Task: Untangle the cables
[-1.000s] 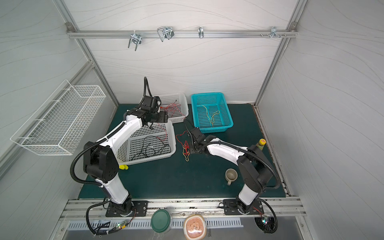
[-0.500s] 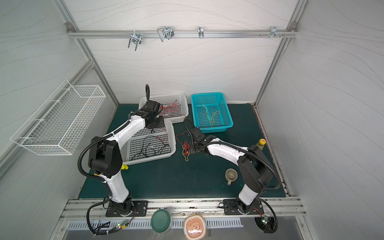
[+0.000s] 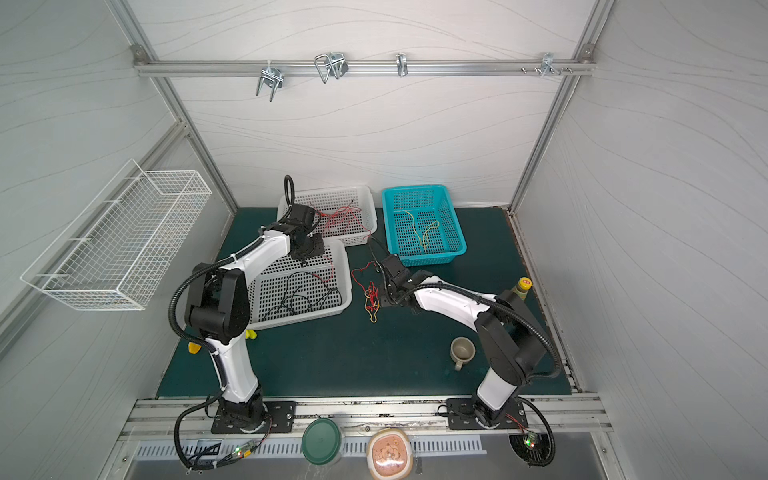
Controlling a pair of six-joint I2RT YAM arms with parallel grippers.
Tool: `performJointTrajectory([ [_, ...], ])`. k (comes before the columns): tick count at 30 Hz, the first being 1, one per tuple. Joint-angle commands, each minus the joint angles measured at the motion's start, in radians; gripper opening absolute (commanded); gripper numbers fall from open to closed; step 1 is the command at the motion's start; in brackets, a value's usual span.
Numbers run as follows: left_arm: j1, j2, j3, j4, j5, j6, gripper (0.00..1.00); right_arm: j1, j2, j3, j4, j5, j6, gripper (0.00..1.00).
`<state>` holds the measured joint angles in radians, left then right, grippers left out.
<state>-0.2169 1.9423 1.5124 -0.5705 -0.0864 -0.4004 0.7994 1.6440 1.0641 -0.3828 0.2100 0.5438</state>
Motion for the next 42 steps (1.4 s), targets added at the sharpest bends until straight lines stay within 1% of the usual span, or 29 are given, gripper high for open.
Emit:
performJointTrajectory([
  [1,-0.001,0.02,0.055,0.031,0.008,-0.017,0.27,0.003,0.007,0.004,-0.012,0.021,0.015,0.6],
  [5,-0.001,0.017,0.065,0.027,0.007,-0.015,0.07,0.003,0.008,0.0,-0.011,0.023,0.019,0.6],
  [7,-0.001,0.009,0.069,0.024,0.008,-0.009,0.0,0.003,0.008,0.001,-0.01,0.024,0.02,0.6],
  [11,-0.001,-0.017,0.099,0.007,0.037,0.009,0.0,0.003,0.014,0.003,-0.008,0.027,0.019,0.6],
  [16,0.008,-0.048,0.185,-0.015,0.093,0.032,0.0,0.003,0.03,0.017,-0.007,0.022,0.018,0.6],
  [20,0.042,-0.051,0.268,0.008,0.127,0.032,0.0,0.003,0.034,0.02,-0.005,0.023,0.018,0.6],
  [23,0.087,-0.022,0.367,0.015,0.163,0.005,0.0,0.003,0.037,0.025,-0.009,0.021,0.015,0.6],
  [25,0.114,0.0,0.405,0.044,0.171,-0.022,0.0,0.003,0.04,0.031,-0.017,0.022,0.013,0.6],
  [30,0.159,0.043,0.407,0.214,0.163,-0.086,0.0,0.003,0.045,0.042,-0.029,0.024,0.014,0.6],
  [34,0.165,0.127,0.449,0.268,0.136,-0.063,0.0,0.003,0.053,0.058,-0.047,0.025,0.013,0.6],
  [37,0.165,0.193,0.476,0.263,0.148,-0.046,0.0,0.003,0.058,0.066,-0.055,0.027,0.014,0.6],
  [42,0.163,0.235,0.43,0.268,0.149,-0.015,0.0,0.004,0.066,0.075,-0.061,0.028,0.016,0.6],
])
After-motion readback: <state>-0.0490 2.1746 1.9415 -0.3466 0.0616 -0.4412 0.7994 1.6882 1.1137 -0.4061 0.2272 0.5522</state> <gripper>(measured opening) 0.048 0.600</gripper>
